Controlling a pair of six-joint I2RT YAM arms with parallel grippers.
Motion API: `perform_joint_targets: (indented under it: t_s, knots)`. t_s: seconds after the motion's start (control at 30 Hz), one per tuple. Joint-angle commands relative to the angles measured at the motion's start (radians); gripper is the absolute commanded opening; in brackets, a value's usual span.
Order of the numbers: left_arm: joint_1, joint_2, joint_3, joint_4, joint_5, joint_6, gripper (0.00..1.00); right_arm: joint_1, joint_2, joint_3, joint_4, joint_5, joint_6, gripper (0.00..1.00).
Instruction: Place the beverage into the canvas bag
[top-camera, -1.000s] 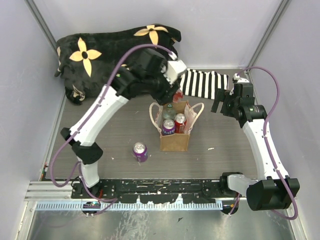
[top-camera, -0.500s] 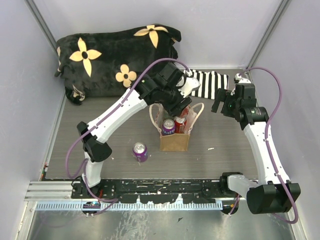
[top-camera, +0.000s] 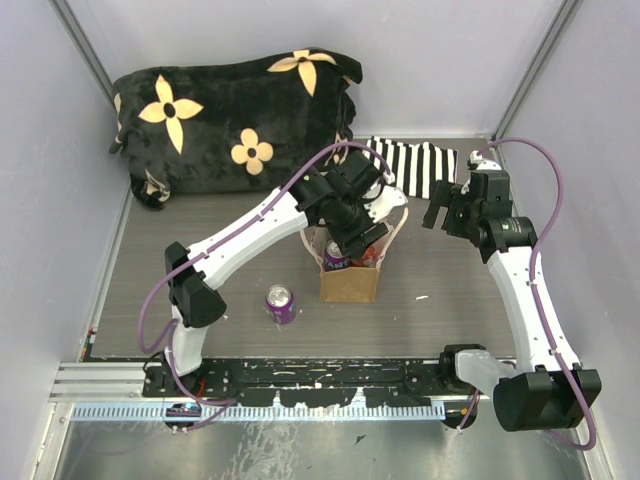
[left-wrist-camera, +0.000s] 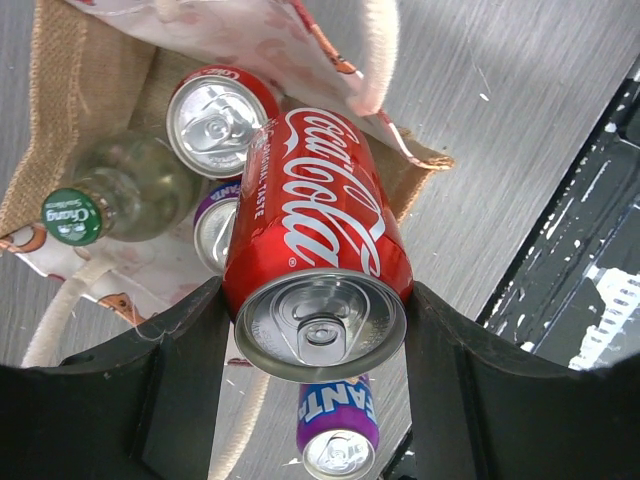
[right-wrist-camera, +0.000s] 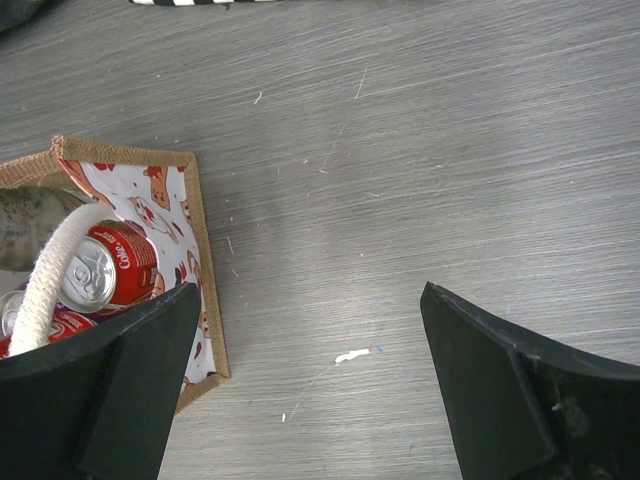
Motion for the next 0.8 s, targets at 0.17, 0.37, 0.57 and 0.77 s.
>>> perform_joint_targets:
  t_s: [0.17, 0.37, 0.57, 0.77]
  knots:
    - [-0.036, -0.001, -0.006, 0.0, 0.07, 0.009, 0.0, -0.003, -0.037, -0.01, 0.022, 0.004, -0.001, 0.98]
    - [-0.045, 0.012, -0.038, -0.018, 0.073, 0.014, 0.0, -0.003, -0.038, -0.015, 0.022, 0.008, -0.004, 0.98]
    - [-0.048, 0.033, -0.05, -0.018, 0.051, 0.028, 0.0, -0.003, -0.029, -0.017, 0.023, 0.004, -0.003, 0.98]
    - [-0.048, 0.097, 0.015, -0.05, 0.082, 0.018, 0.0, -0.004, -0.029, -0.024, 0.025, 0.007, -0.002, 0.98]
